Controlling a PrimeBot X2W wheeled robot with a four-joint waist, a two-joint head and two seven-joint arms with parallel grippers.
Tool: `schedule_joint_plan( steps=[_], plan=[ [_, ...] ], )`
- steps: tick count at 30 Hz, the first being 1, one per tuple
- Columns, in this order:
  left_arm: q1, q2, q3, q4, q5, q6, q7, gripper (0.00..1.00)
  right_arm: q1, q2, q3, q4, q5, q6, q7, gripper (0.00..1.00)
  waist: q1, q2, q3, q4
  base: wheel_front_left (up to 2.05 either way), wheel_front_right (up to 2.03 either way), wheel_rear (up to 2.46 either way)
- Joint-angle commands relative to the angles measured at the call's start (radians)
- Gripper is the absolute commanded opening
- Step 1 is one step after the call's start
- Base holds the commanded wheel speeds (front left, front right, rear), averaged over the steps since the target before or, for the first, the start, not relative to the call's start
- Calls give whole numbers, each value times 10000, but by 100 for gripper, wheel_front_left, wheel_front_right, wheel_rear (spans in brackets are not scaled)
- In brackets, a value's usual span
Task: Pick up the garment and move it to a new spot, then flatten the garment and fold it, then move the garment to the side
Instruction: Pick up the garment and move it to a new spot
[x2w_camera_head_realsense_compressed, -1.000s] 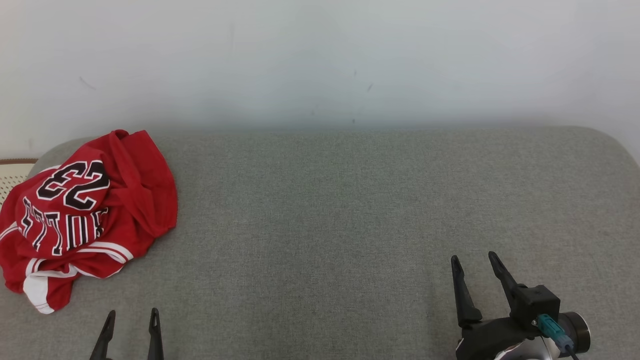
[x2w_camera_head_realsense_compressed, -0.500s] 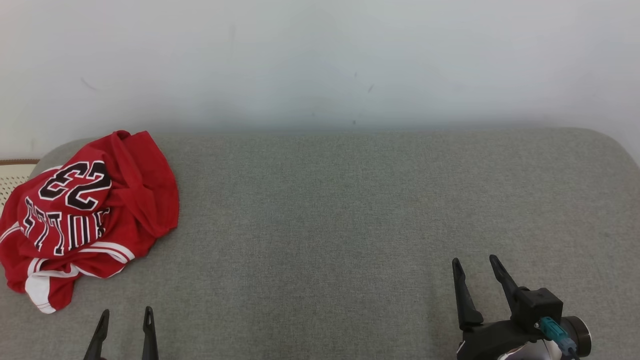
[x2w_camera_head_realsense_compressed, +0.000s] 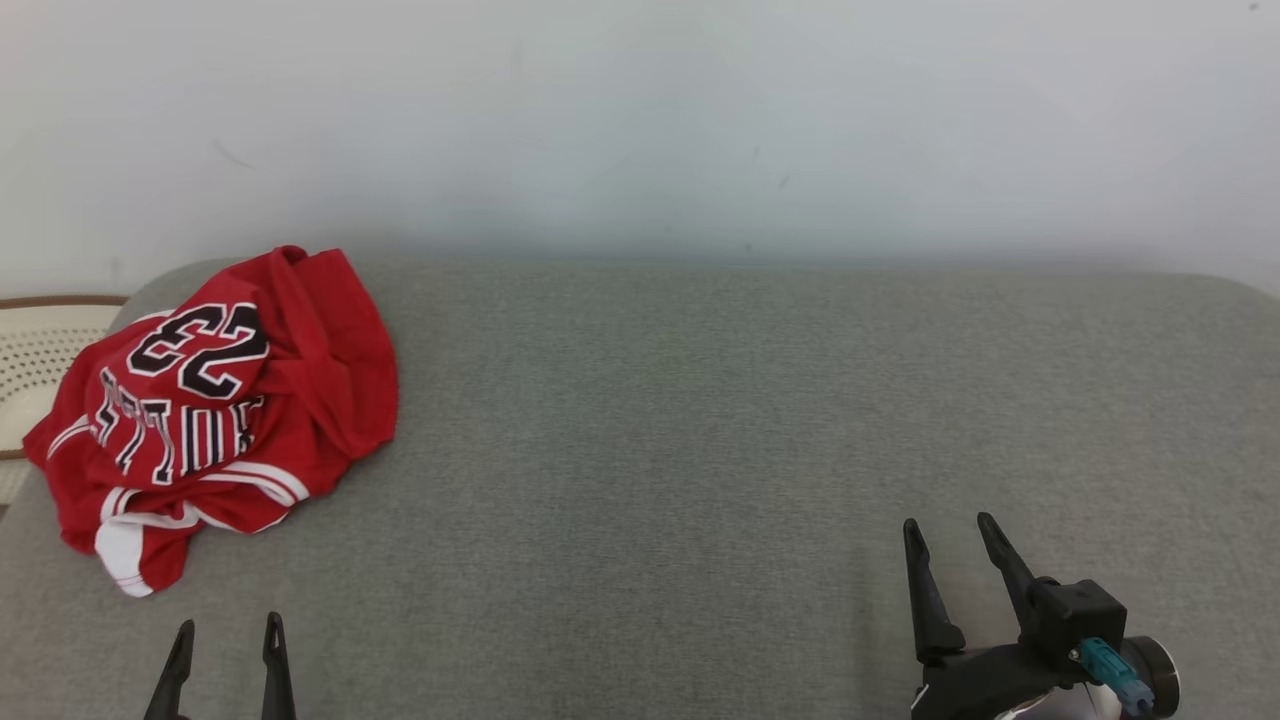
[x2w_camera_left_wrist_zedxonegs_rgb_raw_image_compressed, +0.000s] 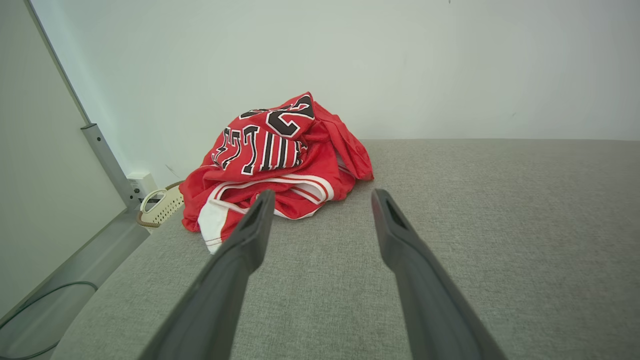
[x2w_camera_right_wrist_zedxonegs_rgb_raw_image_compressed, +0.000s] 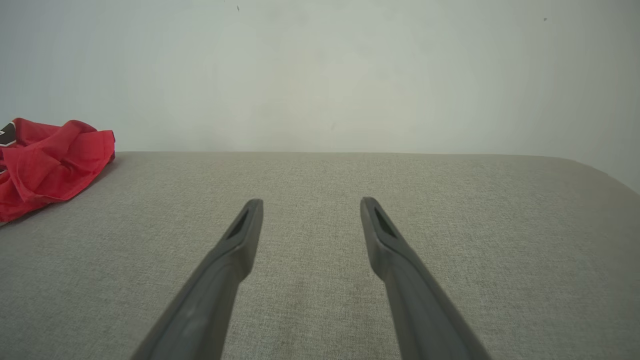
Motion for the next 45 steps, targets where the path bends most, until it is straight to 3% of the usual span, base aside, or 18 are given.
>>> schedule_joint_plan(
  steps=[1, 16, 25, 36, 45],
  plan=[
    [-18, 70, 49, 25, -48, -18, -5, 100, 85, 9, 53, -8, 28, 7, -68, 100, 0, 0, -9, 233, 0, 0, 0],
    [140, 247, 2, -101, -132, 44, 80, 100, 214, 8, 236, 138, 219, 8, -243, 100, 0, 0, -190, 2272, 0, 0, 0],
    [237, 385, -17, -142, -120, 91, 178, 100, 252, 8, 405, 266, 392, 8, -314, 100, 0, 0, -328, 3155, 0, 0, 0],
    [168, 481, -53, -280, -14, 252, 105, 100, 232, 8, 638, 348, 503, 8, -400, 100, 0, 0, -360, 3902, 0, 0, 0],
    [93, 593, 28, -297, -55, 278, 13, 100, 142, 6, 802, 449, 535, 8, -445, 100, 0, 0, -345, 3944, 0, 0, 0]
  ],
)
